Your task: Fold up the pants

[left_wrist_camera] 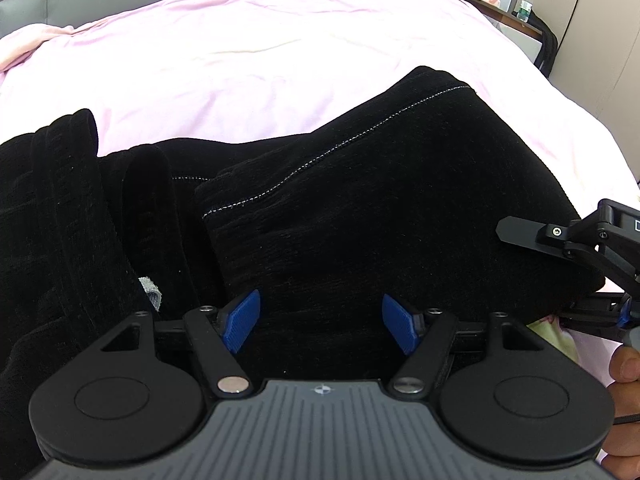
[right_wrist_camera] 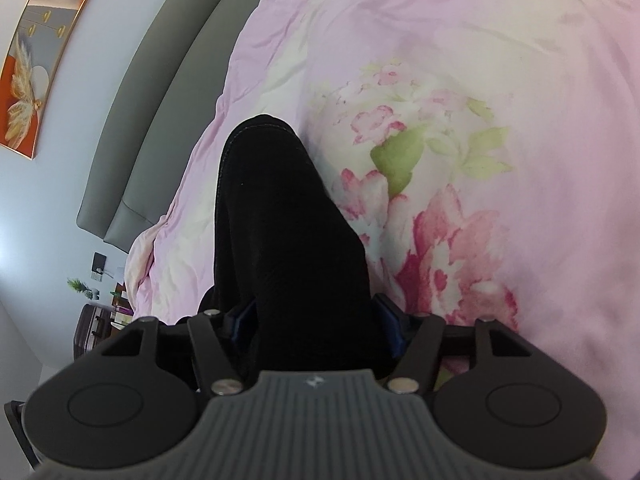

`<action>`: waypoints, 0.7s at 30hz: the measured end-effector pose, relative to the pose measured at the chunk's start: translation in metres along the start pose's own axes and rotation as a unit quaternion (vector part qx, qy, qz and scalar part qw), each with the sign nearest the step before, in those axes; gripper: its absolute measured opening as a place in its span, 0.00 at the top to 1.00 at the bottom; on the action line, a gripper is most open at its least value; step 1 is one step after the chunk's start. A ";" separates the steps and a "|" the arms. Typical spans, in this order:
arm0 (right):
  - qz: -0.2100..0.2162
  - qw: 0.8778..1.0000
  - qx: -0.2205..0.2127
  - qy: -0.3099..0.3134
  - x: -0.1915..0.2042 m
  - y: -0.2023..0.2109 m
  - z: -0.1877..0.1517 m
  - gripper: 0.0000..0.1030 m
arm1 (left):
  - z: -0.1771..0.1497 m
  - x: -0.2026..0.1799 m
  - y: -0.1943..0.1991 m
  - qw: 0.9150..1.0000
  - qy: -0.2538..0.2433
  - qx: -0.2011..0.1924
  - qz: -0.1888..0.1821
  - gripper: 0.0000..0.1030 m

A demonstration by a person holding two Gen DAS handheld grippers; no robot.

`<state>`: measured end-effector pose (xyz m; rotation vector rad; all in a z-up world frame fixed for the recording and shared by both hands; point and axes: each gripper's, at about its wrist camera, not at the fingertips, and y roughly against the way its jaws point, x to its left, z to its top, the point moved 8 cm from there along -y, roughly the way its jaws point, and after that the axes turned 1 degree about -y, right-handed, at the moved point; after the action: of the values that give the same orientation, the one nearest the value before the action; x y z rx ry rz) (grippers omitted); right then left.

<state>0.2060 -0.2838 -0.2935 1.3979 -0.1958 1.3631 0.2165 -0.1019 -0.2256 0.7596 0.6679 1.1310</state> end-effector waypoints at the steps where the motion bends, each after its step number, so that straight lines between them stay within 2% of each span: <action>1: 0.007 1.000 -0.002 0.010 0.003 0.002 0.000 0.65 | 0.001 0.000 0.002 1.000 -0.005 -0.001 0.004 0.21; 3: 0.009 0.996 -0.027 0.089 0.026 0.013 -0.001 0.72 | 0.003 -0.009 0.006 0.999 -0.032 -0.007 0.023 0.23; 5: 0.028 0.984 -0.056 0.166 0.057 0.026 -0.009 0.75 | 0.006 -0.018 0.015 0.998 -0.051 -0.017 0.024 0.38; 6: 0.040 0.981 -0.065 0.179 0.068 0.033 -0.012 0.76 | 0.007 -0.021 0.020 0.998 -0.050 -0.021 0.011 0.56; 7: 0.049 0.979 -0.074 0.183 0.075 0.039 -0.016 0.76 | 0.008 -0.021 0.026 0.999 -0.039 -0.023 -0.007 0.67; 8: 0.055 0.978 -0.085 0.184 0.082 0.044 -0.020 0.76 | 0.008 -0.019 0.030 0.999 -0.024 -0.023 -0.022 0.70; 11: 0.061 0.979 -0.112 0.161 0.089 0.054 -0.033 0.76 | 0.006 -0.002 0.037 0.998 0.028 -0.019 -0.062 0.70; 13: 0.066 0.983 -0.116 0.125 0.087 0.055 -0.036 0.76 | 0.003 0.011 0.040 0.994 0.060 -0.014 -0.089 0.69; 15: 0.070 0.987 -0.117 0.085 0.080 0.055 -0.033 0.76 | 0.005 0.028 0.054 0.992 0.075 -0.030 -0.094 0.68; 17: 0.064 0.990 -0.115 0.057 0.073 0.054 -0.027 0.76 | 0.010 0.052 0.083 0.990 0.088 -0.069 -0.088 0.55; 19: 0.058 0.992 -0.110 0.032 0.064 0.054 -0.022 0.76 | 0.012 0.082 0.110 0.989 0.096 -0.099 -0.059 0.23; 21: 0.055 0.993 -0.105 0.002 0.056 0.053 -0.019 0.76 | 0.008 0.118 0.129 0.990 0.090 -0.110 0.003 0.17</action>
<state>0.1731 -0.2583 -0.2253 1.2227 -0.4072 1.3912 0.1875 0.0397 -0.1266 0.4749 0.6786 1.2650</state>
